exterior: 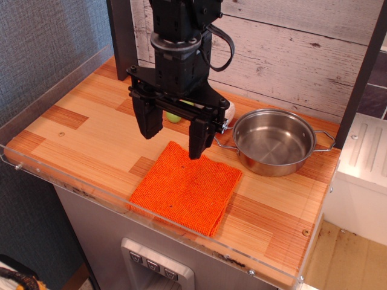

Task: Put utensil on towel

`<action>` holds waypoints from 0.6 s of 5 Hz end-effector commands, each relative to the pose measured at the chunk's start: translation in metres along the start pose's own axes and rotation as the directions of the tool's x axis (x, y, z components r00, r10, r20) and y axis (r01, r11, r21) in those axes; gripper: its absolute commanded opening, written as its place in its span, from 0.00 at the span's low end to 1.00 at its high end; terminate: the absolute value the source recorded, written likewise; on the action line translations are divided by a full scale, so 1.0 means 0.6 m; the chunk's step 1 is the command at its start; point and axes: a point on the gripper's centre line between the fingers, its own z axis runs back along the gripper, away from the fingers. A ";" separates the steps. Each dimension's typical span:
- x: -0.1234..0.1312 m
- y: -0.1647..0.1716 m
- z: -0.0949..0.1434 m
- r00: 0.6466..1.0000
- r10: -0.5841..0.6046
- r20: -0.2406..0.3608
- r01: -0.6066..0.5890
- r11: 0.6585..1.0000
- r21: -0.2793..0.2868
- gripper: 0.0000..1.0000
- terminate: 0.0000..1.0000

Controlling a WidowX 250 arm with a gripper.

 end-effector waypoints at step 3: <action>0.049 0.074 0.003 0.996 0.089 0.027 -0.090 0.995 0.039 1.00 0.00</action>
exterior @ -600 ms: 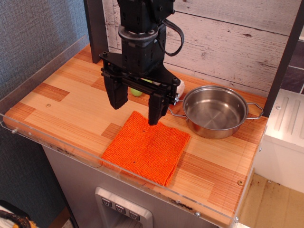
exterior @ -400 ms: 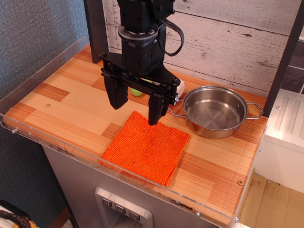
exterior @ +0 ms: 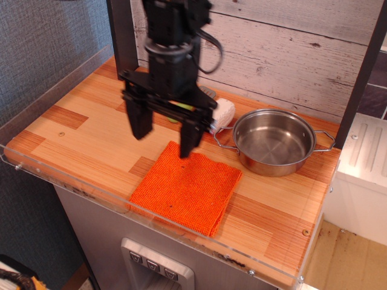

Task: Put utensil on towel

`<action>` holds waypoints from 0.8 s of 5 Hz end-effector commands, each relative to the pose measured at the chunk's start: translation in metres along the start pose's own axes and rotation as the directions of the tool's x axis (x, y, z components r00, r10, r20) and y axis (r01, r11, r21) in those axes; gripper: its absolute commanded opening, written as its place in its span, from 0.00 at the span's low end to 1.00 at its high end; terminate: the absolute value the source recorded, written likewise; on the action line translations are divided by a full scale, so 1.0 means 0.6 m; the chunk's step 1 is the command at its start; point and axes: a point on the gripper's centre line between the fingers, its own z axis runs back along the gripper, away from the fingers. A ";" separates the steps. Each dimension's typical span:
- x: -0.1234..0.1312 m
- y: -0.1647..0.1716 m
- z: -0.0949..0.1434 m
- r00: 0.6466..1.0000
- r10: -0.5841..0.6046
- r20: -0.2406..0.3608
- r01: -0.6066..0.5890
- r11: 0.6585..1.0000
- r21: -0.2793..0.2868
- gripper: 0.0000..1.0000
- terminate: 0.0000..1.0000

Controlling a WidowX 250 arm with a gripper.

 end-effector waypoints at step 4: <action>0.181 0.095 -0.063 0.992 0.127 0.015 -0.128 0.989 0.072 1.00 0.00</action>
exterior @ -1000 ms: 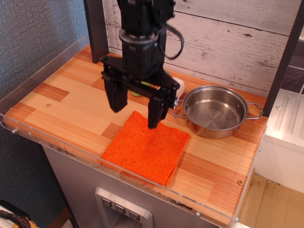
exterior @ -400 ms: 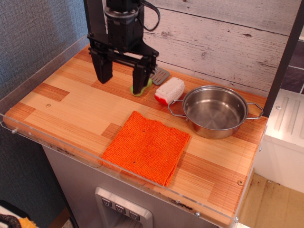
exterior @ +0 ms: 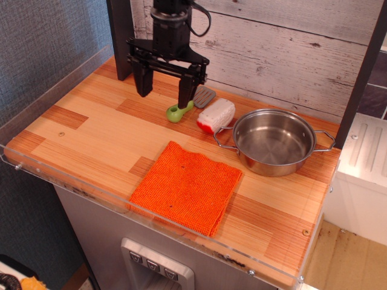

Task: Put utensil on towel

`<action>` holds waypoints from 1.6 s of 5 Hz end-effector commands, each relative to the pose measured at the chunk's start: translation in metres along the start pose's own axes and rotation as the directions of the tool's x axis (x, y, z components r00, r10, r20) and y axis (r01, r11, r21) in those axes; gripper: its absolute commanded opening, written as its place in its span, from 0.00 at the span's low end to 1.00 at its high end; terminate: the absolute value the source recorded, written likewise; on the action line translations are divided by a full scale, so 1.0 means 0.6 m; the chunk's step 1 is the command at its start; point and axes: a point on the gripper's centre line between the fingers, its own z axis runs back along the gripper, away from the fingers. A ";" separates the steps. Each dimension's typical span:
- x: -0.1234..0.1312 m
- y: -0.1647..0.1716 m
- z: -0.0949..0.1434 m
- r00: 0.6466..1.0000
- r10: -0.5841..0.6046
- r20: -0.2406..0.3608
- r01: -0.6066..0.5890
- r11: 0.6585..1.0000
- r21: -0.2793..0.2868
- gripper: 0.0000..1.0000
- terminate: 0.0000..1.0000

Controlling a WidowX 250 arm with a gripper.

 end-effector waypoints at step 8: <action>-0.114 -0.074 0.083 0.984 -0.094 0.152 0.111 0.988 -0.104 0.00 0.00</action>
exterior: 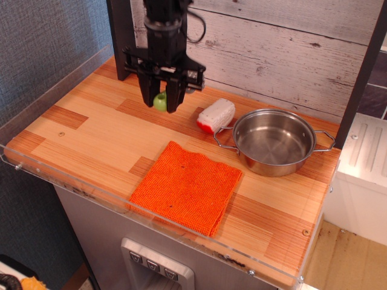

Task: Put utensil on towel

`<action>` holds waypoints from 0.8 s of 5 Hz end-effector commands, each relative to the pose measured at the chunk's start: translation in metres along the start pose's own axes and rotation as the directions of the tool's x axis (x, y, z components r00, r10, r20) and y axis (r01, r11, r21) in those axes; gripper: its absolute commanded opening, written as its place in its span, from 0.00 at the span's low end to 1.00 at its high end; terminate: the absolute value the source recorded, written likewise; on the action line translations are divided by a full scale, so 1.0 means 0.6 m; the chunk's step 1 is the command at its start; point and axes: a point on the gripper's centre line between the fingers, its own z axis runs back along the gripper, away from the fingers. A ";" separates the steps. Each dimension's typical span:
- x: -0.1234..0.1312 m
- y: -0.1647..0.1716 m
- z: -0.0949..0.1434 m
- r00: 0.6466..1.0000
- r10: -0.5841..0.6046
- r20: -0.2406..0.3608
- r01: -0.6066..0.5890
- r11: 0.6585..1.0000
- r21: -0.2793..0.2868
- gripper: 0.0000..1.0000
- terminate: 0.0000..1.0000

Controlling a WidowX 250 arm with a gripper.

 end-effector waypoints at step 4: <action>-0.161 -0.072 -0.033 0.992 -0.061 -0.107 0.062 0.998 0.008 0.00 0.00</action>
